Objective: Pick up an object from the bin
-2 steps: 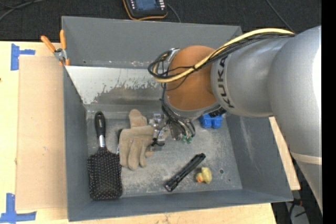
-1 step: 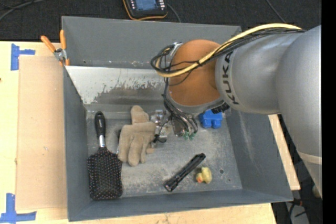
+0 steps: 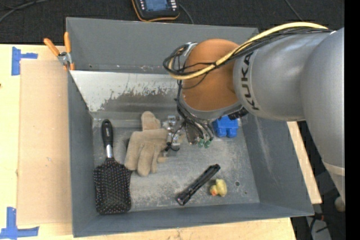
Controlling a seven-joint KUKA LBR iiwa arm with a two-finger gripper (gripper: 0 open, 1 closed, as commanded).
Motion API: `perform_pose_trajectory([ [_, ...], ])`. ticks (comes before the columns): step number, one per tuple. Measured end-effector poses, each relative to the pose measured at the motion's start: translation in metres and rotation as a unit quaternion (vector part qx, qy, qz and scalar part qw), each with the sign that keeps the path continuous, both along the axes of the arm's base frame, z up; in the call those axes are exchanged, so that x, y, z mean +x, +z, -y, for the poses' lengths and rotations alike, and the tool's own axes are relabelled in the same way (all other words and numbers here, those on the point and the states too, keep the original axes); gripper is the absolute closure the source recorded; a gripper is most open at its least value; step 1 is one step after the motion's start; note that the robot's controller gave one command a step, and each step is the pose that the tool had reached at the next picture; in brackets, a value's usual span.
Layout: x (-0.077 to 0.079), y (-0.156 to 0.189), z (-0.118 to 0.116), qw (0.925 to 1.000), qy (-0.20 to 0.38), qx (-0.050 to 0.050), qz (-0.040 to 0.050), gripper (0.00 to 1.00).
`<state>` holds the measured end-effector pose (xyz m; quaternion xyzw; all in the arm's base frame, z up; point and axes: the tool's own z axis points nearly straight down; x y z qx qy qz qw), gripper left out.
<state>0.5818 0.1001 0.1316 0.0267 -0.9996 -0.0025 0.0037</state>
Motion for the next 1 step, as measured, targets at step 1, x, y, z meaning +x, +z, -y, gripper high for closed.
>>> perform_pose_trajectory([
  [1,0.0002,0.0093,0.0,1.0,-0.001,0.0,0.0004,1.0],
])
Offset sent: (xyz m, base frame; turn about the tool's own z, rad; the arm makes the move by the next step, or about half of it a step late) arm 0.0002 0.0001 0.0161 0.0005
